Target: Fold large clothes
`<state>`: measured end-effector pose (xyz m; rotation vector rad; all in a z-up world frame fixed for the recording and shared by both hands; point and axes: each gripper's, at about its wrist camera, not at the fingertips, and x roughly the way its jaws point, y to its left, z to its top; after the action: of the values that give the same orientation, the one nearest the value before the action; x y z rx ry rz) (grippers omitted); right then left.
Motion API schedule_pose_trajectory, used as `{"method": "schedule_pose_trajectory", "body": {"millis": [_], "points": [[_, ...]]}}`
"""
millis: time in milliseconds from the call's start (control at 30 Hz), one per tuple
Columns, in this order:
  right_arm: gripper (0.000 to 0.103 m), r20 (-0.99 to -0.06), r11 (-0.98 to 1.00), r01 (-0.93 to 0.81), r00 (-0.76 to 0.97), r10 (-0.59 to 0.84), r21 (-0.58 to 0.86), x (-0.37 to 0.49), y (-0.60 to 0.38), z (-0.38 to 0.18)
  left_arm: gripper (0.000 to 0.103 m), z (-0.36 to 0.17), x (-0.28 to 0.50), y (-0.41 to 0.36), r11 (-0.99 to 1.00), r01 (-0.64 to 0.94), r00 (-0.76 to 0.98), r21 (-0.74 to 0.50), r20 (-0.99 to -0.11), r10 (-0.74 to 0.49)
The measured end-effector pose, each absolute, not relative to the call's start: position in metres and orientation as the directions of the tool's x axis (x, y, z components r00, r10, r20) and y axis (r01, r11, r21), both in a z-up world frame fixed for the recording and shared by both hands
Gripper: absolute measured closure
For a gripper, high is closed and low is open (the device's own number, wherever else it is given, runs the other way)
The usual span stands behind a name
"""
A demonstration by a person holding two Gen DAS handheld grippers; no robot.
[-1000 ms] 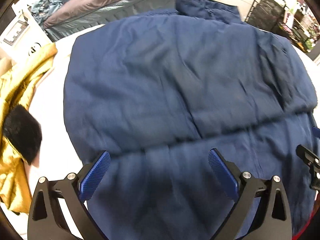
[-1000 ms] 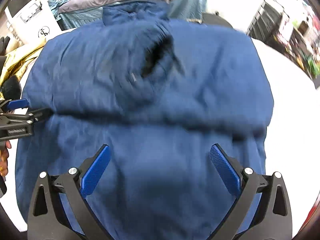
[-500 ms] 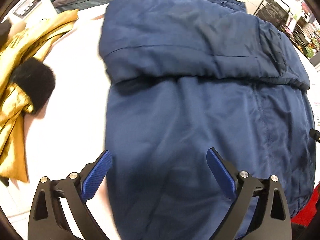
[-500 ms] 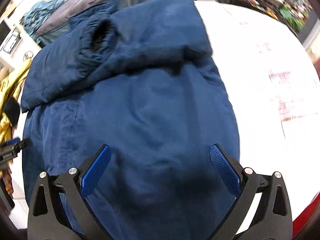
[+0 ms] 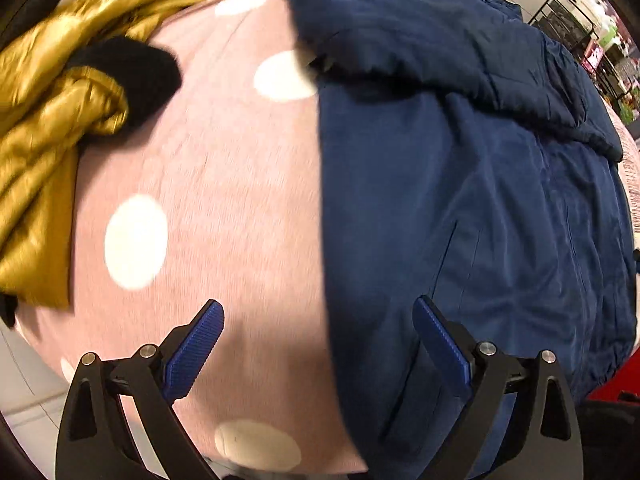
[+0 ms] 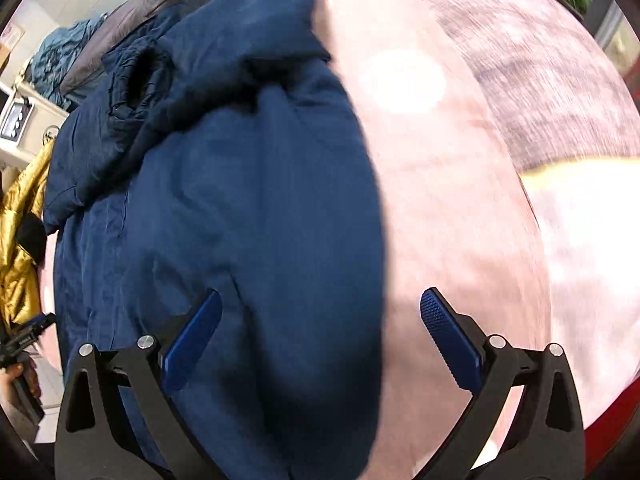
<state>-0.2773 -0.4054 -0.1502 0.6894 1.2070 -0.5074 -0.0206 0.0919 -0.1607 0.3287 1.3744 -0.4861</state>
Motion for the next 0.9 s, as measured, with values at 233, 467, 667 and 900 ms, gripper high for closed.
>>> {"method": "schedule_pose_trajectory", "body": {"millis": [233,467,667,900], "points": [[0.005,-0.958,0.633,0.728,0.274,0.083,0.263,-0.330,-0.402,-0.166,0.012,-0.178,-0.050,0.127,0.844,0.518,0.024,-0.137,-0.984,-0.174],[0.005,-0.916,0.577,0.712,0.329,0.229,0.400,-0.350,-0.383,-0.176,0.017,-0.191,-0.085,0.153,0.839,0.468,-0.088,-0.279,-0.959,-0.270],[0.005,-0.878,0.505,0.720,0.357,0.317,0.475,-0.359,-0.374,-0.188,0.017,-0.199,-0.102,0.149,0.801,0.451,-0.160,-0.393,-0.919,-0.361],[0.011,-0.877,0.546,0.689,0.325,0.355,0.477,-0.333,-0.367,-0.193,0.017,-0.198,-0.081,0.110,0.787,0.438,-0.193,-0.433,-0.901,-0.388]]}}
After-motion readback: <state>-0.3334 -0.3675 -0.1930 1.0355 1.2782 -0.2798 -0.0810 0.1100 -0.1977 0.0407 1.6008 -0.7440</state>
